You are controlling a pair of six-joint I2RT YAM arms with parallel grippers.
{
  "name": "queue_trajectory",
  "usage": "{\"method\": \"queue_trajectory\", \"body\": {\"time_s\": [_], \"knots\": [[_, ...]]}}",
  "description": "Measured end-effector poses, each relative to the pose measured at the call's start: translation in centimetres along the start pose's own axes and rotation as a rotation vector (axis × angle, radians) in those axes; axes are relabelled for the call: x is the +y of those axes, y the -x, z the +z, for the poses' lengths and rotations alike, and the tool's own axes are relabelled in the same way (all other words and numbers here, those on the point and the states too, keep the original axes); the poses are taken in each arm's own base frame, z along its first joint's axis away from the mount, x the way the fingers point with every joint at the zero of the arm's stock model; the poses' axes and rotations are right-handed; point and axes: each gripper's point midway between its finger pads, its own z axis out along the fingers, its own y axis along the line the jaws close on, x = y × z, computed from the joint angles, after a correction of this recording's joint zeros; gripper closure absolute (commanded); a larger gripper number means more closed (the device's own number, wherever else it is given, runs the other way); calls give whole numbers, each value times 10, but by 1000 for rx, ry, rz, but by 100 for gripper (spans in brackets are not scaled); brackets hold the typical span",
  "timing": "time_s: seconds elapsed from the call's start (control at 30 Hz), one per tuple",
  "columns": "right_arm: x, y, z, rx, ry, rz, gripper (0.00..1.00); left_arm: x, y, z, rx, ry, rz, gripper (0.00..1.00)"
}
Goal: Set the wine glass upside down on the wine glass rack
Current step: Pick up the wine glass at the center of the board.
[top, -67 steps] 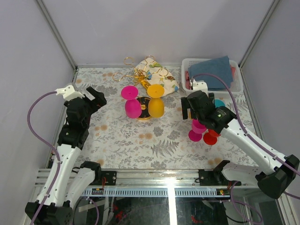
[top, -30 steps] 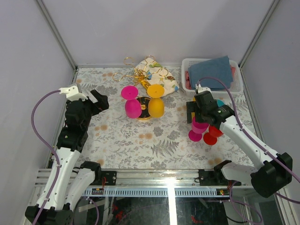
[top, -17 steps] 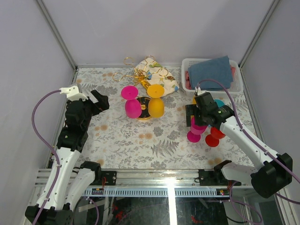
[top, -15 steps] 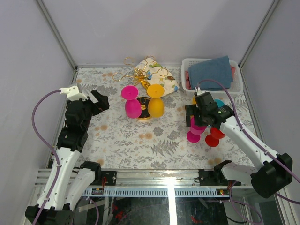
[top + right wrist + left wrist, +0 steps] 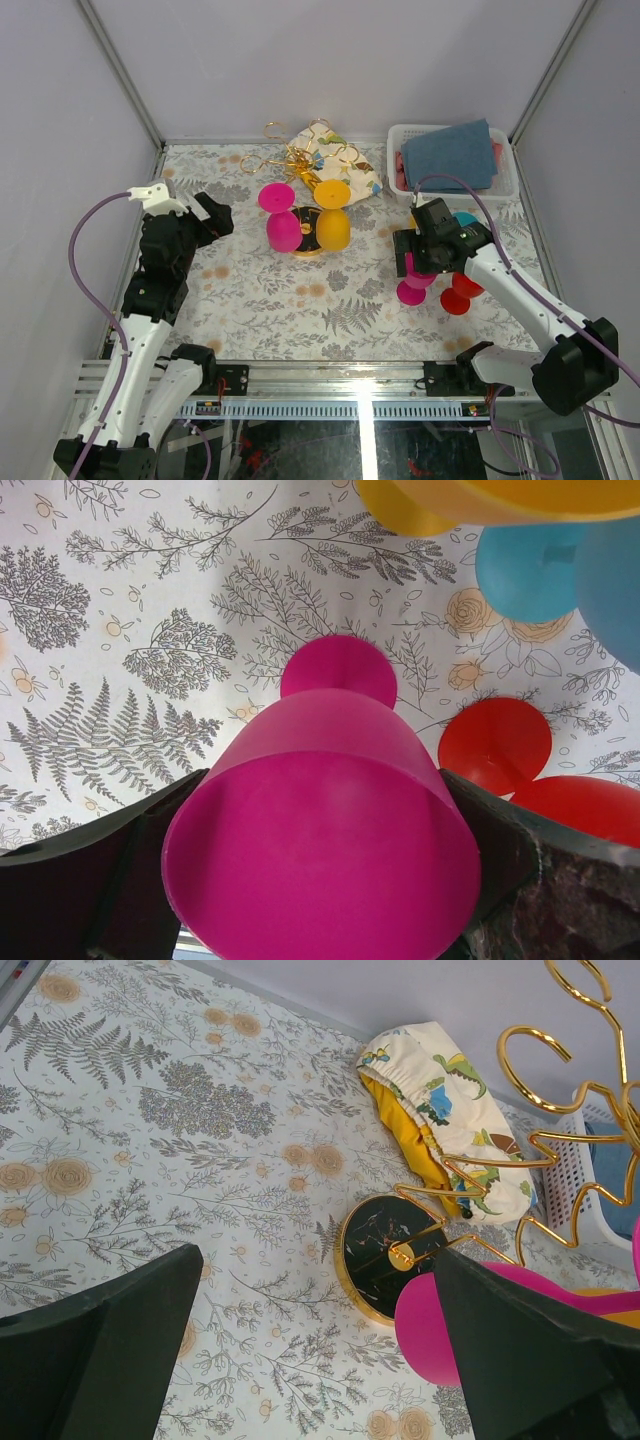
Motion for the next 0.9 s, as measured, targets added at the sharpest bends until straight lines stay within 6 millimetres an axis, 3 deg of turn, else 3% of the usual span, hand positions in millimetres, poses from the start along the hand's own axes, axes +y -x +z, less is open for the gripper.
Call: {"method": "queue_trajectory", "body": {"time_s": [0.13,0.4,0.53,0.67,0.8,0.9], "knots": [[0,0,0,0,0,-3,19,0,1,0,-2,-1,0,0],[4,14,-16,-46,25,-17,19,-1,3,-3,-12,-5,-3,0],[19,36,-45,-137,122,-34,18,-3,10,-6,-29,-12,6,0],[37,58,-85,-261,245,-48,18,-13,33,-14,-75,-37,22,0],[46,81,-129,-434,333,-51,18,-39,68,-32,-142,-140,25,0],[46,91,-151,-537,355,-45,18,-61,80,-45,-160,-243,28,0]]}}
